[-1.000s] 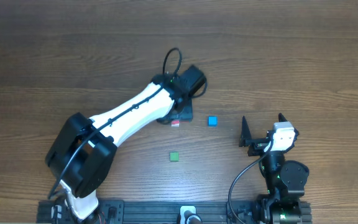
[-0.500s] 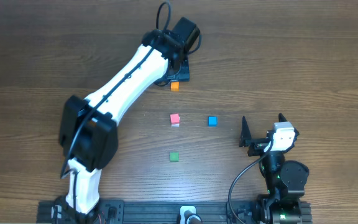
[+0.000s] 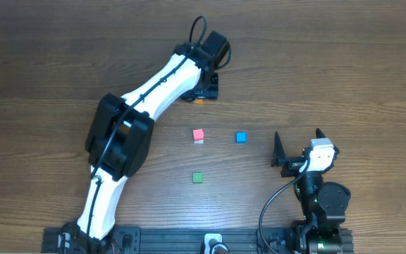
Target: Stack Cubes
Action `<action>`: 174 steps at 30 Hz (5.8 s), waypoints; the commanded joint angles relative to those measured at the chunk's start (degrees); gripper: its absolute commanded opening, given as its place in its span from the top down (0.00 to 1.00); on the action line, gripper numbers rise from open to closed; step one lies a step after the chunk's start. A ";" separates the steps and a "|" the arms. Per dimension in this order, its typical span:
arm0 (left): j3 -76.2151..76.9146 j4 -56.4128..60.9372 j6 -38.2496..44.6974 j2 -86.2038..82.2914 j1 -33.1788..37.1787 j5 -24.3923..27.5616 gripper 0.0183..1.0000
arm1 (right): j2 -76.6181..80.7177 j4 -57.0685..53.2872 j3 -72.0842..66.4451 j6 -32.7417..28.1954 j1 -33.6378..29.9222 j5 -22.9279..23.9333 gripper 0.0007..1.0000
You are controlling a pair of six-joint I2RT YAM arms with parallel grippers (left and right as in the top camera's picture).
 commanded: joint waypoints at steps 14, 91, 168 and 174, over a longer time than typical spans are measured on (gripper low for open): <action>0.61 0.20 1.46 3.48 0.81 1.01 0.49 | -0.57 0.22 -0.55 -0.04 0.42 0.39 0.01; -20.70 -5.73 -21.05 -21.51 -10.82 -0.76 0.90 | -0.57 0.22 -0.55 -0.02 0.42 0.39 0.01; -21.66 -4.02 -21.05 -17.11 -9.86 -0.81 0.78 | -0.57 0.22 -0.55 -0.04 0.42 0.39 0.01; -21.66 -4.02 -21.05 -17.11 -9.86 -0.72 0.77 | -0.57 0.20 -0.55 -0.04 0.42 0.39 0.01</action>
